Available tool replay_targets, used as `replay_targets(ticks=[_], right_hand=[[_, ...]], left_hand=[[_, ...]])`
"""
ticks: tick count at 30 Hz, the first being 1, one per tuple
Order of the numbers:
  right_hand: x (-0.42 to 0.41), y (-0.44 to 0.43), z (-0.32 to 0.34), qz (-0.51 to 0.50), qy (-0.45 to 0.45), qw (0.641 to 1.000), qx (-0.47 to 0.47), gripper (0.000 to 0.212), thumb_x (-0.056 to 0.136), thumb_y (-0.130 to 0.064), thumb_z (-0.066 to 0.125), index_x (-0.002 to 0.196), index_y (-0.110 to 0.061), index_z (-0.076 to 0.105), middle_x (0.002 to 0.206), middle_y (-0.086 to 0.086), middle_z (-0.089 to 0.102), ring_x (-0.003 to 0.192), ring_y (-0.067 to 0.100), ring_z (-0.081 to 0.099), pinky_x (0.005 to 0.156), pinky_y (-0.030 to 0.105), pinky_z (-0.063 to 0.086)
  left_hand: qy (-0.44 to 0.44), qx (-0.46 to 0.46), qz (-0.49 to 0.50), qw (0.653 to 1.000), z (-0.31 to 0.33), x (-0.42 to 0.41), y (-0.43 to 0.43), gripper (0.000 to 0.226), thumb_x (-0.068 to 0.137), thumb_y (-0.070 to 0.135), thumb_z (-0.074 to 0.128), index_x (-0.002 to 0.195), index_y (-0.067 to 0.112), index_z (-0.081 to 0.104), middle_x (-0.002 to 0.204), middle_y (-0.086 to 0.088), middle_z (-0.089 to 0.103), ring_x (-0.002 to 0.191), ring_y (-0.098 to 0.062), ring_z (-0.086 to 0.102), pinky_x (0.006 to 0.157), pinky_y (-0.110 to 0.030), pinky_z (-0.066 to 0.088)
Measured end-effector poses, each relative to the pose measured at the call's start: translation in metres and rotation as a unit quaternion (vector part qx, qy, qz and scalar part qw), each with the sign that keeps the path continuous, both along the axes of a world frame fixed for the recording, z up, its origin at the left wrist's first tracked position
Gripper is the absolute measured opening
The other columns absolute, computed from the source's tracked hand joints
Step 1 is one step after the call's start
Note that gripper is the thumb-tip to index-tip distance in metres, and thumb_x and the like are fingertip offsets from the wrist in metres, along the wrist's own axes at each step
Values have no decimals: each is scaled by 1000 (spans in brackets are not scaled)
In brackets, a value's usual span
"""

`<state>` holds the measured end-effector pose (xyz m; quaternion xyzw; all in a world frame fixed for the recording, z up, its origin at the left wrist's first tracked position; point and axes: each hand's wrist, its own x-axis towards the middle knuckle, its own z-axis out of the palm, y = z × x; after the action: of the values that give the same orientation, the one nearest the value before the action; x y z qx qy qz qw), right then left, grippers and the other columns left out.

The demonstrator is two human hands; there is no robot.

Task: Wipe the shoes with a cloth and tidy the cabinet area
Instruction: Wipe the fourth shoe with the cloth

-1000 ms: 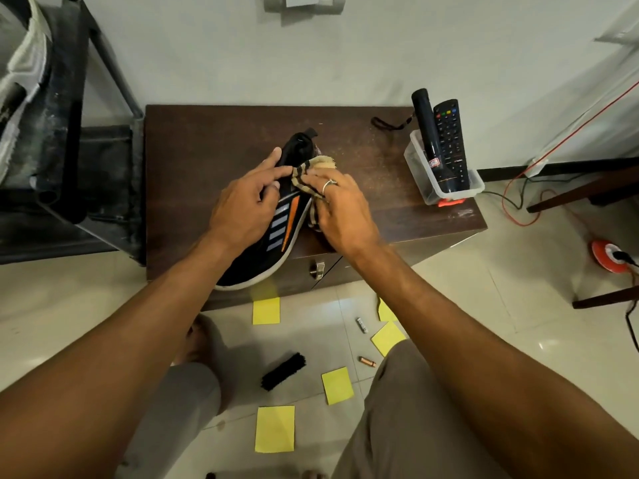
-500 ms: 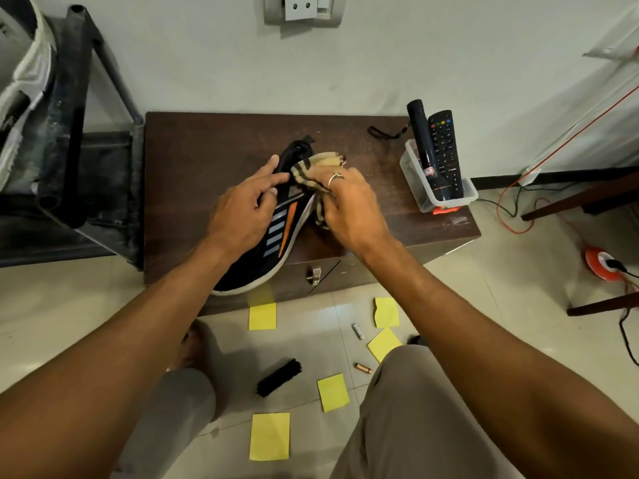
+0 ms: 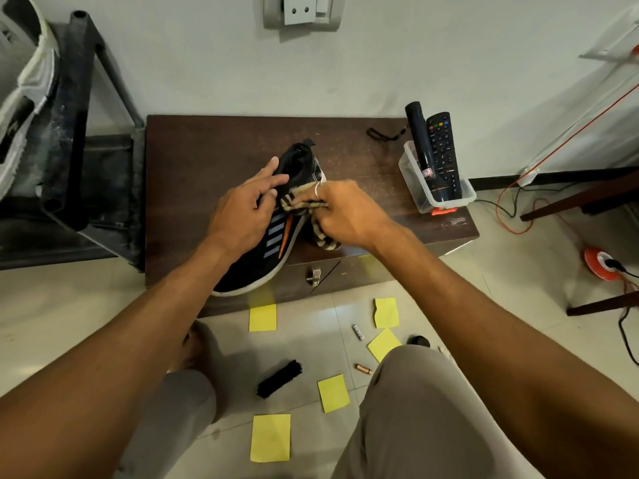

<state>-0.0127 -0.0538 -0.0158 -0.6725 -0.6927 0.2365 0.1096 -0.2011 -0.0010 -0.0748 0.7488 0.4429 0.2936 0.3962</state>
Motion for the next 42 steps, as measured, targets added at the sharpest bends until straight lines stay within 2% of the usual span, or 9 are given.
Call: replay_targets(ticks=[5,13,18,23,30,34,37,39,42], right_hand=[[-5,-4,-15,-55,-34,981,181,42,91,1,56,124,-20,72,128,1,69,111,25,61,98,32,49],[-29,-14,-22,-88,-11,990,112,42,89,3,54,119,-18,74,120,7,71,112,28,64,97,41,55],[-17,-16,-4,-84,107,989,56,42,96,0,54,124,-24,73,124,-6,72,115,5,63,96,9,48],[-43,-16,-39,-190,44,958,210,41,92,4,56,125,-15,72,127,2,70,116,20,61,103,36,51],[-56,-32,-44,-73,-3,983,170,46,83,6,53,117,-19,73,120,-1,69,110,26,59,90,40,56],[-42,-41,-38,34,-6,993,109,50,83,9,55,120,-18,74,127,1,69,116,27,57,98,35,51],[-22,-36,-27,-6,41,987,153,46,87,8,57,123,-16,73,127,3,70,115,25,59,99,29,46],[-13,-27,-32,-81,17,971,225,43,90,5,59,126,-16,70,130,3,68,112,24,58,96,31,47],[-25,-16,-42,-121,-9,968,218,44,90,5,58,128,-13,70,134,4,66,114,26,58,99,36,50]], left_hand=[[-11,-15,1,1000,-1,-1,1,37,106,16,47,139,25,61,157,21,37,141,2,39,115,-23,34],[-13,-20,-10,1000,1,1,0,38,106,18,46,141,25,59,158,23,35,143,-1,37,118,-33,35],[-22,-22,-7,999,1,-1,0,38,107,17,46,142,25,57,157,23,36,144,0,36,120,-31,32],[-33,-38,-5,999,-1,-2,1,38,108,16,45,143,25,56,157,21,37,144,2,34,118,-25,31],[-22,-15,-5,1000,-2,1,0,39,107,13,45,142,21,57,158,17,38,144,3,34,118,-19,28],[-32,-19,-4,999,-3,0,0,38,107,12,46,142,22,58,157,18,39,144,3,34,120,-22,28],[-33,-20,-4,999,-1,-1,0,38,107,14,46,143,23,57,157,18,39,143,4,34,116,-17,28],[-27,-16,-3,1000,0,-1,0,39,107,15,46,144,23,56,157,18,38,143,4,34,115,-14,27],[-27,-19,-7,999,0,0,0,39,107,13,45,144,21,55,158,15,38,144,4,33,117,-16,27]])
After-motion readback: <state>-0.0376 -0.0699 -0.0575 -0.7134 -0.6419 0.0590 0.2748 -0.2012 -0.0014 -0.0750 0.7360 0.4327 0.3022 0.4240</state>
